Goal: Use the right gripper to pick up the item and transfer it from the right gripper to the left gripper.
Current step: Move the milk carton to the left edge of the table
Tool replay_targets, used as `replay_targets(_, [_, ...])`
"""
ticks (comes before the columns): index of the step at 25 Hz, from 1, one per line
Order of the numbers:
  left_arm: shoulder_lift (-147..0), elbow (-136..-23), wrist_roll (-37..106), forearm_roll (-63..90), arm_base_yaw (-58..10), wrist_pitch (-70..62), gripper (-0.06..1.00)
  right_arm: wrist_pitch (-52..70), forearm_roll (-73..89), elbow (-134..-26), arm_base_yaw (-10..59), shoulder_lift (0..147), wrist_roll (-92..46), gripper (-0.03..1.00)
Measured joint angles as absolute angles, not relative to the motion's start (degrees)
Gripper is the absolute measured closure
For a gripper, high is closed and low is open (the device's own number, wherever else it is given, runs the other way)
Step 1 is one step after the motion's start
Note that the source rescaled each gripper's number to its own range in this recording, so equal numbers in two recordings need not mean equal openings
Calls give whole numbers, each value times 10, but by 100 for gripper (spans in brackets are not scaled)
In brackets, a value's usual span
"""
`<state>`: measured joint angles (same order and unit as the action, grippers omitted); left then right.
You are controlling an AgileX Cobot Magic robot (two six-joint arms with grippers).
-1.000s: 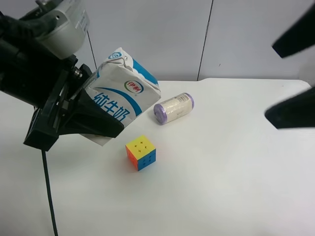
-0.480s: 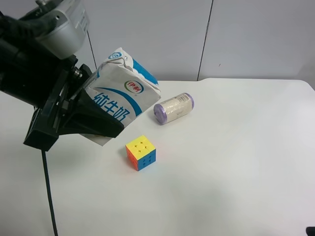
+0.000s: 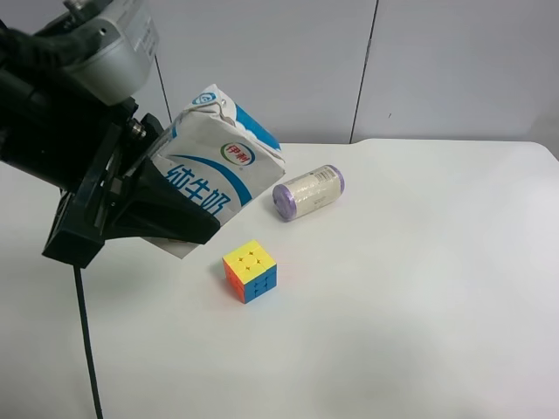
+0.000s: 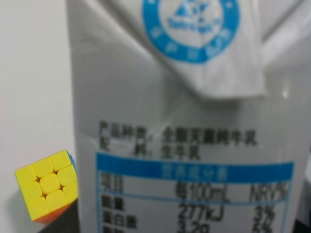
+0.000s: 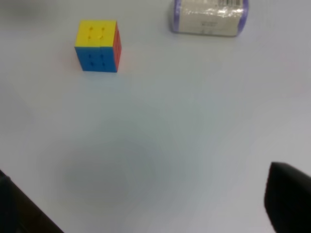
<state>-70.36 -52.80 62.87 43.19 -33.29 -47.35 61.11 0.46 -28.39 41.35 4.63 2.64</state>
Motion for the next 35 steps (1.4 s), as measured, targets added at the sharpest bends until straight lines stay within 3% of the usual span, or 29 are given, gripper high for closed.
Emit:
replay_targets(8, [-704,-528,628,432,-333,-474,94,610,5,-284,392,46,31,-3])
replay_targets(18, [-704,-528,628,432,-333,-469,94,610,5,-284,149,46,31,-3])
replay_targets(22, [-704,-528,628,433,-333,-462,94,609,5,-283,83,22,31,-3])
replay_targets(28, [-704,-528,611,434,-333,-444,94,609,5,-283,42,-1,31,-3])
replay_targets(35, [-708,-528,457,356,-313,-340,94,609,5,-283,41,-1,31,-3])
